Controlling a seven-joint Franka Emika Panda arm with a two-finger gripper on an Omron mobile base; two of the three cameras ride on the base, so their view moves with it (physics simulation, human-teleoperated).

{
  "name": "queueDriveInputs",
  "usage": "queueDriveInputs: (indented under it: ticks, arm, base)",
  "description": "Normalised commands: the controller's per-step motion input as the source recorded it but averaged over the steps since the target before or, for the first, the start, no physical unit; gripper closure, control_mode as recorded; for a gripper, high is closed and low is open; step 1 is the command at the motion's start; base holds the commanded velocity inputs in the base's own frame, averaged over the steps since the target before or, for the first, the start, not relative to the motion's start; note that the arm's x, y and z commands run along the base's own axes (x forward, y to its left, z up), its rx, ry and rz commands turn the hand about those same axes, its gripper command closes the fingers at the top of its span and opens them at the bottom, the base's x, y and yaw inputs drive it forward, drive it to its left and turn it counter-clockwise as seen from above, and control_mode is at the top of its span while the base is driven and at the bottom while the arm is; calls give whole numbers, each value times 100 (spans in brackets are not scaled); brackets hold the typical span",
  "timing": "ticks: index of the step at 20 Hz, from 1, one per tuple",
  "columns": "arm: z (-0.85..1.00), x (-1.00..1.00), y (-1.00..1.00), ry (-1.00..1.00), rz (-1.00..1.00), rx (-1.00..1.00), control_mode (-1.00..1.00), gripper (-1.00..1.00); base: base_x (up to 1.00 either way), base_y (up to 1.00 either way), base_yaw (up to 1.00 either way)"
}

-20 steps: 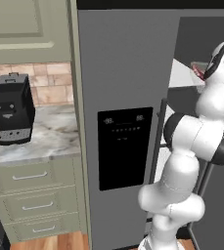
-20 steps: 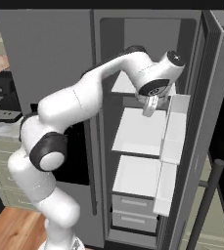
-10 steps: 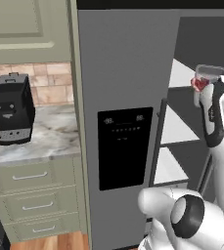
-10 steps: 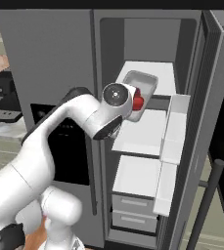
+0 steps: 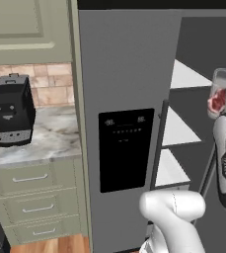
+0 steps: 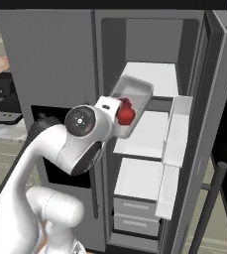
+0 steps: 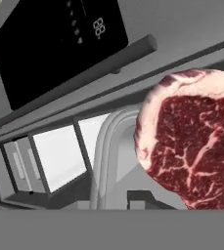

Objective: Place the tupperware containing the steak and bell pepper meal in the microwave. Close the microwave door and press the start button to reheat the meal.

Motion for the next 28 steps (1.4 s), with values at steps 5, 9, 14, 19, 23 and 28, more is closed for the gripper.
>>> queueDriveInputs:
  ticks: [5,9,14,19,23,28]
  arm:
    - [21,-90,10,9,12,4,-100,100]
    - [2,-65,19,22,24,15,-100,100]
    - [0,-26,32,24,24,20,-100,100]
    - [-1,-21,48,13,7,7,-100,100]
    - [-3,-7,51,2,-3,-4,-100,100]
    - [0,0,19,0,-4,-2,-100,100]
  base:
    - [0,0,0]
    - [0,0,0]
    - [0,0,0]
    - [0,0,0]
    - [0,0,0]
    - [0,0,0]
